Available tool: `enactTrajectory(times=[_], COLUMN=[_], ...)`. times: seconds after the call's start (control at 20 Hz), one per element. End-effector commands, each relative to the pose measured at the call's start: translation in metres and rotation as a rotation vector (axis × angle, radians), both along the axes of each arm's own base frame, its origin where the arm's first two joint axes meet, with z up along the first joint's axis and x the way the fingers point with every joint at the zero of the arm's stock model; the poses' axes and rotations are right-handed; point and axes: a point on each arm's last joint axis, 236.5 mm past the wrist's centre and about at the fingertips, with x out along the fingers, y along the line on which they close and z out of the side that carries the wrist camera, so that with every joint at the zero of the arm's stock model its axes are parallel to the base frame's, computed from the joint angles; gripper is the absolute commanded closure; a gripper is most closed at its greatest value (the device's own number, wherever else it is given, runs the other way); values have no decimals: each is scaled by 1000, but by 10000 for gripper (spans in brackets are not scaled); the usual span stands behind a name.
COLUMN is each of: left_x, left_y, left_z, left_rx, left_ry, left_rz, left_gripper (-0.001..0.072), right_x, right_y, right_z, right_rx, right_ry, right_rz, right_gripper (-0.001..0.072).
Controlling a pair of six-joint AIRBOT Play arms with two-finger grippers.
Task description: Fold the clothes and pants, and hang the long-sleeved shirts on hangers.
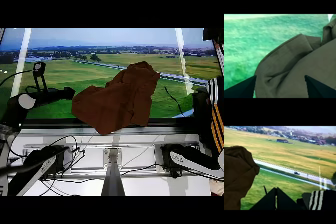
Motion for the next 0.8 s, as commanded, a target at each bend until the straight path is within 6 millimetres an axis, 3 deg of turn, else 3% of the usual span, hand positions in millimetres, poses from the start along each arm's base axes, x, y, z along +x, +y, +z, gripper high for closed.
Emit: enactTrajectory(times=[0.0, 0.75], left_x=[0, 0], left_y=[0, -3], left_z=[0, 1], left_rx=[0, -19], left_ry=[0, 3], left_rz=[0, 7], left_gripper=[17, 16], right_x=[0, 0], right_y=[1, 1], right_z=[0, 0], right_rx=[0, 1], right_ry=[1, 0], right_rz=[1, 1], right_gripper=[699, 700])
